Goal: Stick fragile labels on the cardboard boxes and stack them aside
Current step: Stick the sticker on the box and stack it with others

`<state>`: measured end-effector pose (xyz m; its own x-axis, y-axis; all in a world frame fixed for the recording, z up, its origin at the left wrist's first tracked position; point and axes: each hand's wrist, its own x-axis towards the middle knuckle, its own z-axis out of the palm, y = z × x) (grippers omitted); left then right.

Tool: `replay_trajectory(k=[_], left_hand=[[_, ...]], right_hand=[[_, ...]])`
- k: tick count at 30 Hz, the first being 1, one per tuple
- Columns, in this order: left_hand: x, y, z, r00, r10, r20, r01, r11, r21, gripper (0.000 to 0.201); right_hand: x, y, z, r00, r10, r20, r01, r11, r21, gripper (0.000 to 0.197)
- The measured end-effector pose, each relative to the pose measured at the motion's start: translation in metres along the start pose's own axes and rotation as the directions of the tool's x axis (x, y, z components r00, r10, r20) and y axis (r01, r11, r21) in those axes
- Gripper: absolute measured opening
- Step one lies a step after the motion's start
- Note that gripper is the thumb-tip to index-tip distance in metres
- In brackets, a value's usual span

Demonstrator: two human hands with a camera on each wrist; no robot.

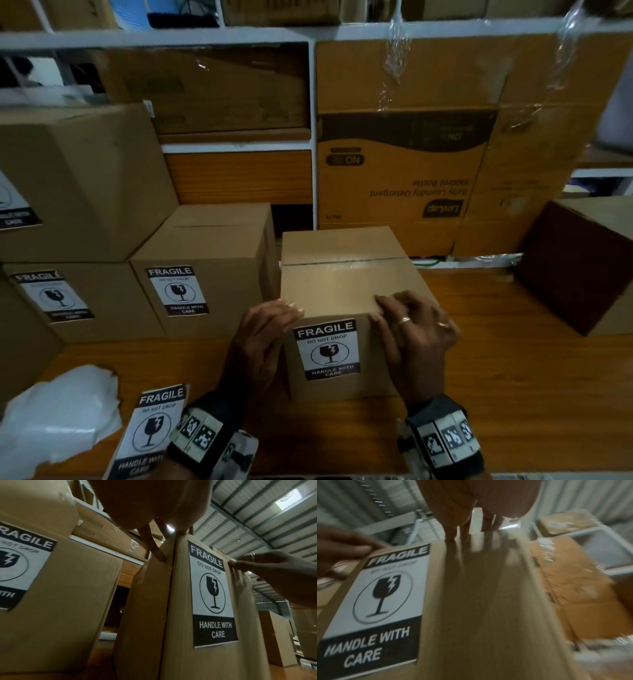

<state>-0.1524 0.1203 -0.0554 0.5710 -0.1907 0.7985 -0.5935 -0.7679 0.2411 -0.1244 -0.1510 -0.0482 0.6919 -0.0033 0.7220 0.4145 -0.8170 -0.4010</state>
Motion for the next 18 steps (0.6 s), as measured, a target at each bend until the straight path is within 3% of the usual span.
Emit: replay_trajectory(k=[2, 4, 6, 13, 18], left_hand=[[-0.003, 0.007, -0.004, 0.994, -0.094, 0.051, 0.098, 0.993, -0.072, 0.042], [-0.009, 0.011, -0.004, 0.97, -0.206, 0.126, 0.223, 0.965, -0.139, 0.063], [-0.013, 0.011, 0.0, 0.953, -0.247, 0.178, 0.28, 0.941, -0.193, 0.071], [0.0, 0.015, -0.002, 0.941, -0.293, 0.167, 0.32, 0.932, -0.169, 0.072], [0.024, 0.032, -0.032, 0.976, -0.19, 0.102, 0.206, 0.961, -0.183, 0.071]], right_hand=[[-0.005, 0.012, -0.012, 0.992, 0.116, 0.053, -0.118, 0.992, 0.036, 0.056], [-0.007, 0.022, -0.023, 0.966, 0.208, 0.154, -0.231, 0.961, 0.152, 0.084], [-0.008, 0.025, -0.026, 0.945, 0.231, 0.234, -0.291, 0.917, 0.271, 0.098], [-0.007, 0.013, -0.02, 0.943, 0.212, 0.257, -0.279, 0.925, 0.258, 0.104], [0.002, -0.005, -0.046, 0.977, 0.161, 0.143, -0.191, 0.954, 0.233, 0.108]])
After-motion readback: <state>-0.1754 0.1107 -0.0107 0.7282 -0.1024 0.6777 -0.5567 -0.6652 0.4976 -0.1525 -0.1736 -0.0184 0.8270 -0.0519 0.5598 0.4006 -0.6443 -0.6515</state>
